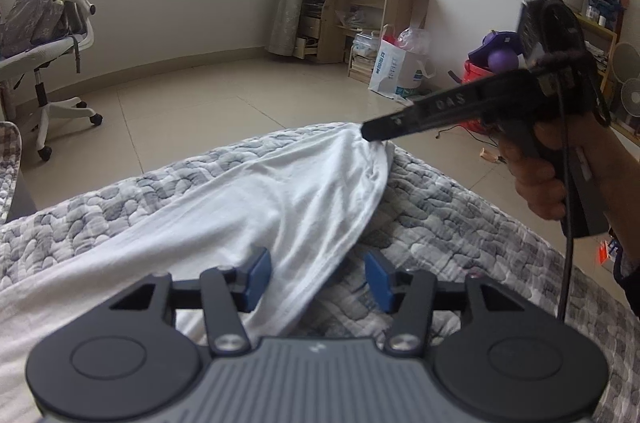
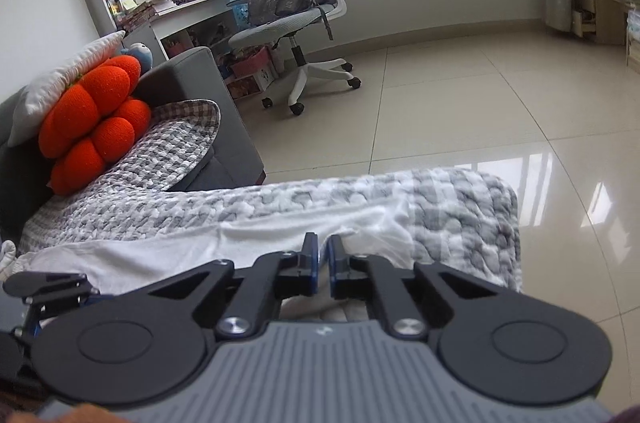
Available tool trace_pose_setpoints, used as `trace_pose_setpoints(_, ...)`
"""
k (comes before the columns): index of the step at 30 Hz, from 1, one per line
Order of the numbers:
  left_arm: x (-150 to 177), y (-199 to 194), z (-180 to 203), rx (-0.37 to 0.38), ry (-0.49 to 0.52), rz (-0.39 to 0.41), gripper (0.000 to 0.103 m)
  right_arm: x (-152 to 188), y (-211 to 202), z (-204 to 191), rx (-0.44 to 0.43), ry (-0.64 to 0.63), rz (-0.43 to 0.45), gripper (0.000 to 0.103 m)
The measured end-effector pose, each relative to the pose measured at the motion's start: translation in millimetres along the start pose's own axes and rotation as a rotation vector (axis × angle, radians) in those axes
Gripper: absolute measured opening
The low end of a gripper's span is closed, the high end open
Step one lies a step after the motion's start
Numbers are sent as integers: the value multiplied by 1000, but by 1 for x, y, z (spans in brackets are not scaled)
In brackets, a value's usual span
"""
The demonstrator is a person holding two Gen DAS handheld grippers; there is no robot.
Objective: Fold clothes
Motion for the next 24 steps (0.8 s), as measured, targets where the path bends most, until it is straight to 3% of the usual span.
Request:
trace_pose_setpoints(8,0,0,-3,-15,-13,-3,51,1,19,-3,47,-16,-38,5)
trace_pose_setpoints(11,-1,0,-11,17,-66,-10,51,11,6,3,73,-2,-17,11)
trace_pose_setpoints(15,-3,3,-24,44,-151,-23,48,25,-25,3,34,19,51,14)
trace_pose_setpoints(19,-4,6,-31,50,-203,-30,43,40,-38,-9,9,-89,22,14)
trace_pose_setpoints(24,-3,6,-28,55,-208,-29,44,50,-17,-42,69,-321,-54,14)
Point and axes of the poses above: each gripper's, at about its wrist camera, not at the fingertips, and y roughly the way its jaws point, z to its right, x to its underside, the point moved 4 cm from there along y, roughly the way its jaws point, and after that the axes turned 5 degrees about -x, right-handed, at the moved point
